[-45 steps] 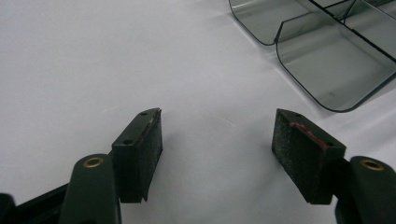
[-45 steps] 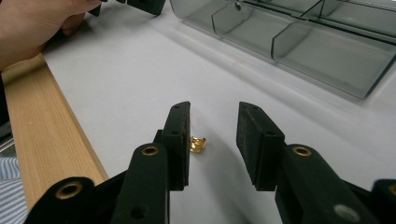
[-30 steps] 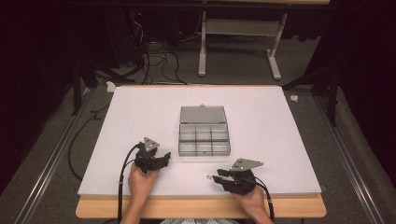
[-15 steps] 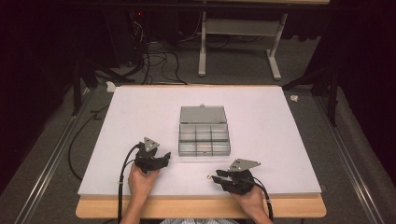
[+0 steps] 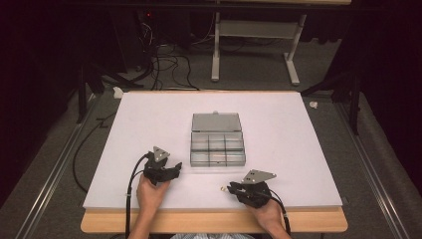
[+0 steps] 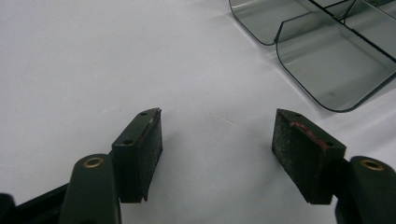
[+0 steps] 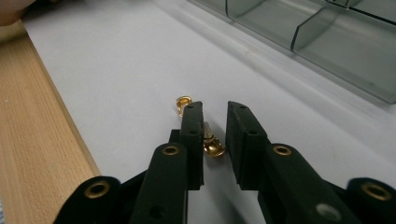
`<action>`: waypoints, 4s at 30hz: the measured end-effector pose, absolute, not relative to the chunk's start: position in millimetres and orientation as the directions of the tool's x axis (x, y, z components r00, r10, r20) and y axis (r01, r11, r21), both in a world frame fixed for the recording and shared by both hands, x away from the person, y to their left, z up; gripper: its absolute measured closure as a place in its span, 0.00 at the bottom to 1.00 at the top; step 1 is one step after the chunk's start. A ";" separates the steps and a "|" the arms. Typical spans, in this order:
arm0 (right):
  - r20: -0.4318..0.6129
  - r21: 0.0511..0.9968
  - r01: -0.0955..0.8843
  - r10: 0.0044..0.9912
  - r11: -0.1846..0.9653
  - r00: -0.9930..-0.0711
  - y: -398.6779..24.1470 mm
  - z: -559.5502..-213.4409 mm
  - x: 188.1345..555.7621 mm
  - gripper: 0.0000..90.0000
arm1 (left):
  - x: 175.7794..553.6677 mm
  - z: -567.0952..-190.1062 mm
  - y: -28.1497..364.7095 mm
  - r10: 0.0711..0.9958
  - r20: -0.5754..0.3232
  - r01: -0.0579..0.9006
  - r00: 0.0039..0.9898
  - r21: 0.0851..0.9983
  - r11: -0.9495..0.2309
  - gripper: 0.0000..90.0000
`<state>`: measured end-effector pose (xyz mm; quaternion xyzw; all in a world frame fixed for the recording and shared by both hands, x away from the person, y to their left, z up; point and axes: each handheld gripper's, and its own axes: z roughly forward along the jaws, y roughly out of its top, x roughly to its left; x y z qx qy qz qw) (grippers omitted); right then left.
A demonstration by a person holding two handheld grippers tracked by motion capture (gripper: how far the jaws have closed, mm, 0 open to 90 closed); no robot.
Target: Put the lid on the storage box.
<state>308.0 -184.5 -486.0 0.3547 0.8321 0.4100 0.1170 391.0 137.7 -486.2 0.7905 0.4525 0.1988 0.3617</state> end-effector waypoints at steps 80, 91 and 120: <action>0.078 0.791 0.486 0.727 0.372 -0.682 -205.5 -456.9 322.1 0.96 | 390.8 -486.2 137.5 0.860 -0.011 0.571 0.511 0.752 -0.330 0.37; 0.088 0.805 0.486 0.741 0.341 -0.666 -215.6 -444.3 329.8 0.96 | 390.8 -486.3 137.4 0.860 -0.010 0.570 0.510 0.753 -0.329 0.37; 0.126 0.799 0.521 0.764 0.301 -0.633 -222.7 -425.6 379.2 0.96 | 390.8 -486.3 137.4 0.860 -0.011 0.571 0.510 0.753 -0.329 0.37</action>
